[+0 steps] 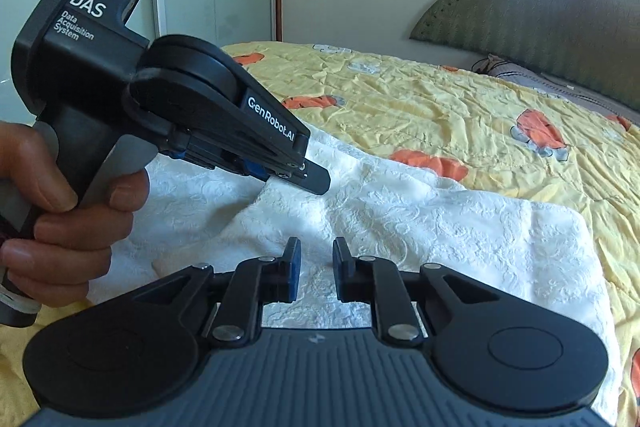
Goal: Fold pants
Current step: 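Fold the pinched hem over with the left gripper while the right gripper releases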
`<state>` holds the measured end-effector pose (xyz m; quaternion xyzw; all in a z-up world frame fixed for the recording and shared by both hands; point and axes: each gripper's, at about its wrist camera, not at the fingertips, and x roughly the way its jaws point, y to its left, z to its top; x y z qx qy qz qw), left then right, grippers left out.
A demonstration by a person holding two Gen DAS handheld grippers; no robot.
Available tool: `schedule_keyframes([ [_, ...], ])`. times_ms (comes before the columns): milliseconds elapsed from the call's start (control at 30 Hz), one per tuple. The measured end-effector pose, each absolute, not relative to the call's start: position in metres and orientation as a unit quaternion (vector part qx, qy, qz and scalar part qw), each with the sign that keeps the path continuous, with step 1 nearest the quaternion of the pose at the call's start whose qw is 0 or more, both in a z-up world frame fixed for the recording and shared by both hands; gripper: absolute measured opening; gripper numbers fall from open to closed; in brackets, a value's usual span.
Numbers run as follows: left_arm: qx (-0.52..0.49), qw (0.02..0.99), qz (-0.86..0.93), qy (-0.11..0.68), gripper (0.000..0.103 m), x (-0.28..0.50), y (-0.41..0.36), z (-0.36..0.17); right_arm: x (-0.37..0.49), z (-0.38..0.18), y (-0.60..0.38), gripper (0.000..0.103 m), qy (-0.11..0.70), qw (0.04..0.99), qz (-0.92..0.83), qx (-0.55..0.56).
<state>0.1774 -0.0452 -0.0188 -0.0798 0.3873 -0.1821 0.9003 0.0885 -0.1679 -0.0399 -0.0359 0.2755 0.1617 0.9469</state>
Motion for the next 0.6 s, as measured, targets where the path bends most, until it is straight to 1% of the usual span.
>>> schedule_keyframes([
  [133,-0.042,0.914,-0.157,0.373,0.043,0.167,-0.047,-0.013,0.08,-0.038,-0.172,0.017,0.266,0.953,0.142,-0.025],
  [200,-0.026,0.918,-0.145,0.367,0.053,0.163,-0.046,-0.011,0.079,-0.039,-0.176,0.017,0.269,0.954,0.132,-0.012],
  [300,-0.014,0.922,-0.129,0.365,0.06,0.158,-0.043,-0.011,0.083,-0.046,-0.178,0.016,0.286,0.95,0.126,-0.004],
  [433,-0.013,0.921,-0.117,0.371,0.063,0.156,-0.036,-0.014,0.081,-0.053,-0.176,0.017,0.282,0.951,0.124,-0.005],
  [600,0.001,0.925,-0.098,0.367,0.067,0.149,-0.032,-0.017,0.083,-0.053,-0.176,0.021,0.283,0.951,0.128,-0.004],
])
